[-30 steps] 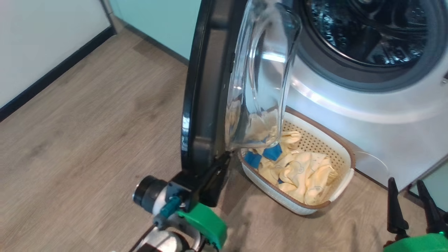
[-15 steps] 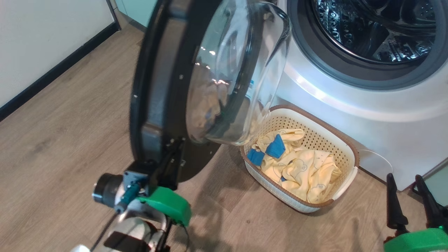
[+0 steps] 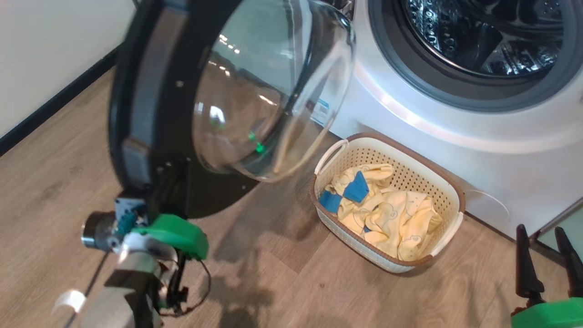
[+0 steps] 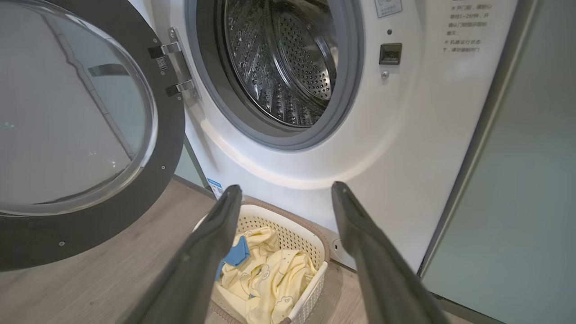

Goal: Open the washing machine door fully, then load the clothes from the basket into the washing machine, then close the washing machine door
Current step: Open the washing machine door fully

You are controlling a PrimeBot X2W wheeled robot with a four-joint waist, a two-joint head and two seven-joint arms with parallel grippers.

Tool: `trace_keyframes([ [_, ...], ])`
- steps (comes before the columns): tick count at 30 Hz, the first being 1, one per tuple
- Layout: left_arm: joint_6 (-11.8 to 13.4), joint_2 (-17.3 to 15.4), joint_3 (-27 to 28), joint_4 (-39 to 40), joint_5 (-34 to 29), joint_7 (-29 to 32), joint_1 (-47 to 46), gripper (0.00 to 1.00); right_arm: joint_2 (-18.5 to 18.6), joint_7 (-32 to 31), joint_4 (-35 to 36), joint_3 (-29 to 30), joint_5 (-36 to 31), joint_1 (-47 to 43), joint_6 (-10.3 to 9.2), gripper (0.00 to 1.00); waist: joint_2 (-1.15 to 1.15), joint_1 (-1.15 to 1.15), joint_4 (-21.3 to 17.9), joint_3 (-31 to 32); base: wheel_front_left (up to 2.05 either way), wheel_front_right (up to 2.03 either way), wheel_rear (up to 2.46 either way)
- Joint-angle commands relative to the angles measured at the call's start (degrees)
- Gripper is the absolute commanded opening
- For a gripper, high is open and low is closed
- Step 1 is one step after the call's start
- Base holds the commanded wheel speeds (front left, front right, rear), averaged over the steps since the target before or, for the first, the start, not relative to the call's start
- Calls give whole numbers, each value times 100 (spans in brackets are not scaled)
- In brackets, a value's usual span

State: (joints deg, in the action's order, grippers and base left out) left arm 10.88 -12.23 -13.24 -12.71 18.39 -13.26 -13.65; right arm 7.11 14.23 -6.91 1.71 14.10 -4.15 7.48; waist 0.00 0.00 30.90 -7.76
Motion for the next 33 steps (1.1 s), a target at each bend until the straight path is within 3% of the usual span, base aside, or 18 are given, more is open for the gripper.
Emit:
trace_keyframes([
  [1,-19,-215,358,-4,47,-78,-379,0,187,-19,220,-77,-27,94,1,100,0,0,-33,-40,0,0,0],
  [7,-209,-246,775,-669,139,-168,-818,0,311,-196,431,-19,-36,66,1,100,0,0,-126,-214,0,0,0],
  [22,-620,-198,2163,-1485,-382,-174,-1602,0,540,-551,882,132,1,105,1,100,0,0,-341,-690,0,0,0],
  [33,-667,-292,2821,-2040,-672,-174,-1926,0,580,-612,926,94,23,215,1,100,0,0,-412,-787,0,0,0],
])
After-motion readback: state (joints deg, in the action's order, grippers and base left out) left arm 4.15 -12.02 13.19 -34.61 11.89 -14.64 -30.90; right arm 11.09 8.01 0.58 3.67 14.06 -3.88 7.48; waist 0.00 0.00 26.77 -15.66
